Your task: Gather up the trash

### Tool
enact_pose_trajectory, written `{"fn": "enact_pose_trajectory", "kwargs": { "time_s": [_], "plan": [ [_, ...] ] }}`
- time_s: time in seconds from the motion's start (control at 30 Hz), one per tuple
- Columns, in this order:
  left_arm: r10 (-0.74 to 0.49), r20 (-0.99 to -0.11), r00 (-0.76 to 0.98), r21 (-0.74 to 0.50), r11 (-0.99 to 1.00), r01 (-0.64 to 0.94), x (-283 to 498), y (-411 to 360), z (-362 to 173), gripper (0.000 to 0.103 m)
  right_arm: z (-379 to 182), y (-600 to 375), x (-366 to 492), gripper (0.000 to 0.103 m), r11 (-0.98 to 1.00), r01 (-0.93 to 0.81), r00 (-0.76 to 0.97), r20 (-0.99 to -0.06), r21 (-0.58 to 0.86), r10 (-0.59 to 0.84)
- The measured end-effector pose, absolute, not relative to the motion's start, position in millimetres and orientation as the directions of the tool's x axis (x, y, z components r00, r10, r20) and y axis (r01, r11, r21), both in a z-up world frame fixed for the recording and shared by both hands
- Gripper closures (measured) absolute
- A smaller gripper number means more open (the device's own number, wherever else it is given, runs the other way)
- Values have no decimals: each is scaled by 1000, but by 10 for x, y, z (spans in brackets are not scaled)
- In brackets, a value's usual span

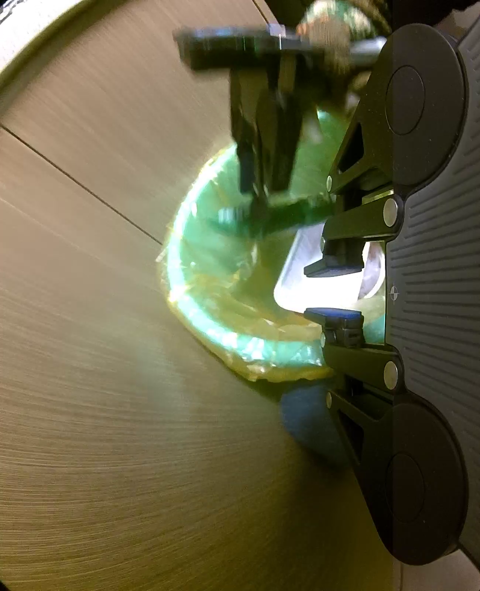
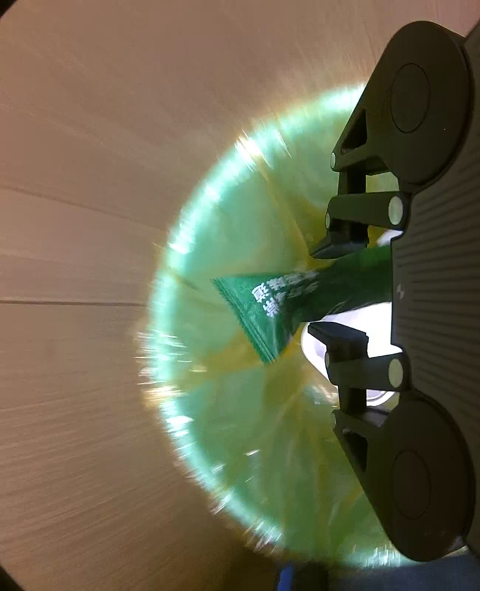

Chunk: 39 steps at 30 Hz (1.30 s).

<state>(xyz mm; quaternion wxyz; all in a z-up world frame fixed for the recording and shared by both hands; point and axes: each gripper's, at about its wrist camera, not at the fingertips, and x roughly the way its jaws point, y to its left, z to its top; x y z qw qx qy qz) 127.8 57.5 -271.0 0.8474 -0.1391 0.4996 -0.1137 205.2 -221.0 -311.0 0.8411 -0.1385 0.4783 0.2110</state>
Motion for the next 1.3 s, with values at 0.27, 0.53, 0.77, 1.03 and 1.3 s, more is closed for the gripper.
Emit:
{"fn": "enact_pose_trajectory", "kwargs": {
  "time_s": [0.27, 0.53, 0.77, 1.03, 1.3],
  "plan": [
    [-336, -777, 532, -336, 936, 100, 1195, 430, -2465, 83, -2147, -2427, 1991, 35, 862, -503, 600, -742, -60, 298],
    [-335, -816, 472, -341, 937, 76, 1270, 501, -2710, 83, -3302, -1883, 2291, 33, 853, -521, 393, -895, -27, 212],
    [-341, -828, 445, -357, 933, 50, 1302, 572, -2849, 83, -4115, -1549, 2655, 80, 870, -492, 267, -957, -33, 115],
    [-380, -821, 427, -401, 915, 43, 1306, 570, -2888, 83, -3019, -1839, 2256, 85, 809, -586, 431, -830, 41, 355],
    [-360, -826, 433, -382, 923, 39, 1290, 561, -2864, 83, -3016, -1825, 2031, 85, 792, -610, 502, -761, 27, 412]
  ]
}}
